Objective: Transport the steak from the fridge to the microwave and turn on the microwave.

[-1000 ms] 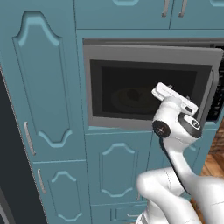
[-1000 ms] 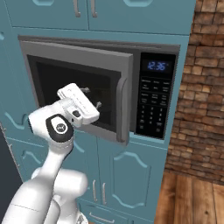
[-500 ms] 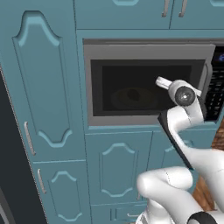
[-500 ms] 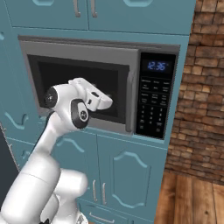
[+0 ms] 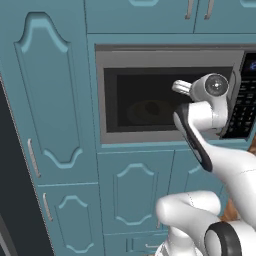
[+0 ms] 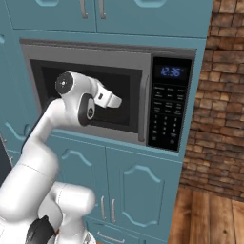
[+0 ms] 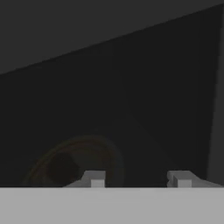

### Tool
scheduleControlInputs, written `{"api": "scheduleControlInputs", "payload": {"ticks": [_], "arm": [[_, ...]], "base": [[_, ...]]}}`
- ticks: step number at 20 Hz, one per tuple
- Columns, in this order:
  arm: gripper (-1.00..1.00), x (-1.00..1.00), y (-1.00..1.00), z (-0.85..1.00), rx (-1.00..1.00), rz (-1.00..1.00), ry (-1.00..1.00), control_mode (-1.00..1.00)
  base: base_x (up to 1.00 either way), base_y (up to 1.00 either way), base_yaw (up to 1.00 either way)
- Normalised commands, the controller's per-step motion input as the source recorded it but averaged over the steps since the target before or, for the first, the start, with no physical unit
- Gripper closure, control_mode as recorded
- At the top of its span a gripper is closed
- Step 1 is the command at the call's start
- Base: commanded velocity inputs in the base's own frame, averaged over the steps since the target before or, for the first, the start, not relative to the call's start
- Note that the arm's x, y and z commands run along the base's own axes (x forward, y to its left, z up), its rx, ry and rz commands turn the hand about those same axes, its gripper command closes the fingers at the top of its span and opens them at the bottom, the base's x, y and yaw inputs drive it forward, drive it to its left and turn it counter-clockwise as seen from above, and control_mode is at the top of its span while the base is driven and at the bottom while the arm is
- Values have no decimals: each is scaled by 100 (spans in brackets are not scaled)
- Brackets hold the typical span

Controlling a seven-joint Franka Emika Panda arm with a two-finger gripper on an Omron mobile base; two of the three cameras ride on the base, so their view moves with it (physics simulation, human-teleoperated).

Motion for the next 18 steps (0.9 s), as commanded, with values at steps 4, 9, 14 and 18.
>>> {"api": "scheduleControlInputs", "payload": {"ticks": [4,9,14,18], "arm": [[-100,37,0,-18,3,1,-2,-100],[-100,1,-11,-15,9,0,-9,-100],[-100,3,-24,0,16,0,3,-100],[-100,17,-22,0,20,2,3,-100]], "base": [[0,0,0],[0,0,0],[0,0,0],[0,0,0]]}}
